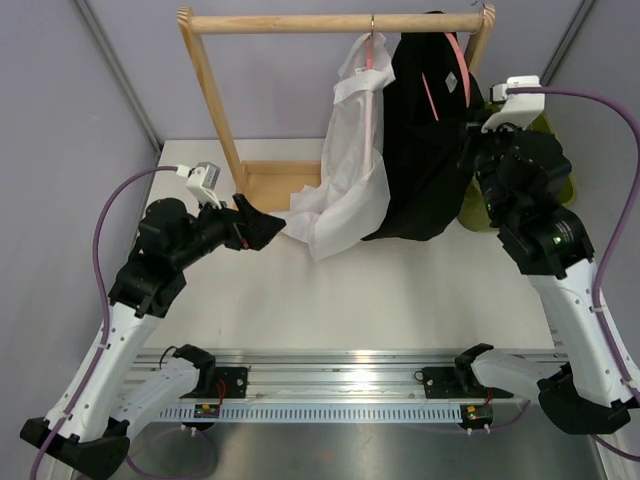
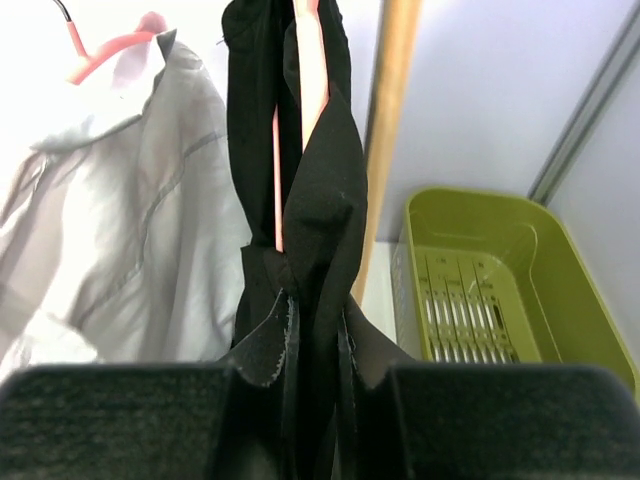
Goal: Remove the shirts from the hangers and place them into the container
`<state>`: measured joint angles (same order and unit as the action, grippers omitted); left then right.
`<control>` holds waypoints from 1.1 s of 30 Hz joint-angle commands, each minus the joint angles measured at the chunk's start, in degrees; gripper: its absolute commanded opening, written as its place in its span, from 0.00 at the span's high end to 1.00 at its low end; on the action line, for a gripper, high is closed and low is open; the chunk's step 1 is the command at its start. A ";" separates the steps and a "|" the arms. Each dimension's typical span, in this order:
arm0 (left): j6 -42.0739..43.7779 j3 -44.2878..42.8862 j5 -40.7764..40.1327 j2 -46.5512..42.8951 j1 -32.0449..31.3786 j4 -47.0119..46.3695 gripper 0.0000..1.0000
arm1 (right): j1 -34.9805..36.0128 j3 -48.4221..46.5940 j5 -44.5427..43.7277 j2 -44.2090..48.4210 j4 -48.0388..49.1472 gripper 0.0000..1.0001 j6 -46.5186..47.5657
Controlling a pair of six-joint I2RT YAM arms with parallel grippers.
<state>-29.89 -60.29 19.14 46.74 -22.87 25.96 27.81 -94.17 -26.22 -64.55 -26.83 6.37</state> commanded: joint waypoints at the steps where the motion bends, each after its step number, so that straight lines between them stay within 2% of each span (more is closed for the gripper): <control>1: -0.26 -1.23 2.22 0.72 -0.15 -2.84 0.01 | 0.40 -6.19 -2.52 2.07 -9.14 1.00 -5.91; 6: -0.08 -2.98 2.31 0.90 -0.15 -2.31 0.01 | 0.40 -12.79 -1.56 0.92 -30.42 1.00 -13.73; 9: 0.18 -3.87 2.40 0.90 -0.24 -2.14 0.01 | 0.40 -14.81 -0.07 1.27 -39.57 1.00 -16.82; 12: -0.08 -4.83 3.27 0.72 -0.15 -2.66 0.01 | 0.40 -15.25 4.22 3.02 -44.52 1.00 -18.23; 22: -1.31 -5.27 5.82 -0.69 -0.15 -7.32 0.01 | 0.23 -16.04 13.11 19.27 -38.92 1.00 -16.83; 27: -2.71 -5.62 7.40 -0.77 -0.15 -8.46 0.01 | -0.65 -17.89 18.11 20.35 -41.37 1.00 -15.78; 33: -7.54 -5.18 13.64 -0.87 -1.03 -18.30 0.01 | -3.37 -19.39 34.09 18.07 -46.90 1.00 -14.03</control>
<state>-33.85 -63.29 27.03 46.46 -23.03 16.88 25.91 -112.92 -4.21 -43.09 -73.91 -9.63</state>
